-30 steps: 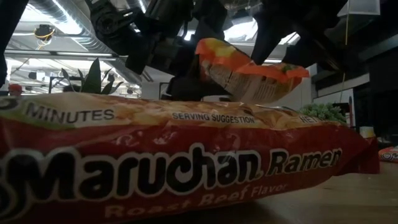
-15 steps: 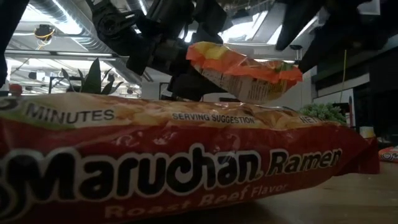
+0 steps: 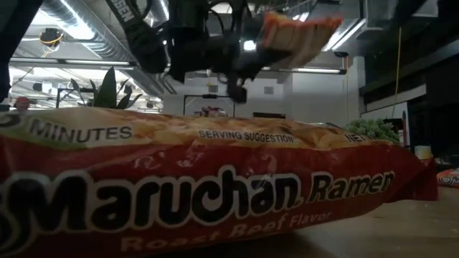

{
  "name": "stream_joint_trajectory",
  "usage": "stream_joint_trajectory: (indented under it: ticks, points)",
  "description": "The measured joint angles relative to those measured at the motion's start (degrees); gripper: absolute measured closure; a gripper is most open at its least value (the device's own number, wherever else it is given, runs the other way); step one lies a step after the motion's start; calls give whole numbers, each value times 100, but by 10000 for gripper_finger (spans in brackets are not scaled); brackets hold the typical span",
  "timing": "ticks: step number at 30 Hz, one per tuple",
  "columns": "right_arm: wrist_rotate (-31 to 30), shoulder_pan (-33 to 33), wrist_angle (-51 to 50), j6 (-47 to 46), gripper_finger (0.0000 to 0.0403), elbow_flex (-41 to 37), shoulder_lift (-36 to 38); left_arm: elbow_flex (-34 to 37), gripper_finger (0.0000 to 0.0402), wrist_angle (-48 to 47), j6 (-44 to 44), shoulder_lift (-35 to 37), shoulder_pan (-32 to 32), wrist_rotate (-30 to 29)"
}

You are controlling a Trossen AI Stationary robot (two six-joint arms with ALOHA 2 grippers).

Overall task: Sort Maruchan noodles
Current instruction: Put the orange noodle pack into the right transparent bin

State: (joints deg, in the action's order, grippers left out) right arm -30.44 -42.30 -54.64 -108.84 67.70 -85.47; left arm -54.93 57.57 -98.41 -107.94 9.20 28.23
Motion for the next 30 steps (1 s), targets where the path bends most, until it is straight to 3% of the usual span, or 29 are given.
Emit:
stream_joint_trajectory:
  ticks: [5, 8, 14, 17, 22, 26, 30]
  points:
    - [-3, -211, -342, -435, 198, -2, -2, -669, 253, 73, -25, 0, 173, 8]
    - [-10, -197, -440, -485, 198, -2, -2, -1166, 253, -389, 244, 8, 427, -47]
    - [-135, -193, -447, -484, 198, -2, -4, -2192, 254, -2062, 1387, 7, 1173, -66]
    - [-156, -193, -509, -484, 198, -2, -4, -2760, 254, -3526, 2438, 7, 1555, -84]
    - [-152, -193, -554, -485, 198, -2, -7, -3492, 254, -5585, 4129, 2, 2084, -780]
    - [-157, -193, -554, -485, 198, -2, -7, -3531, 254, -5727, 4581, -23, 2237, -1202]
    - [-148, -193, -549, -488, 198, -2, -7, -3539, 254, -5799, 4914, -315, 2308, -701]
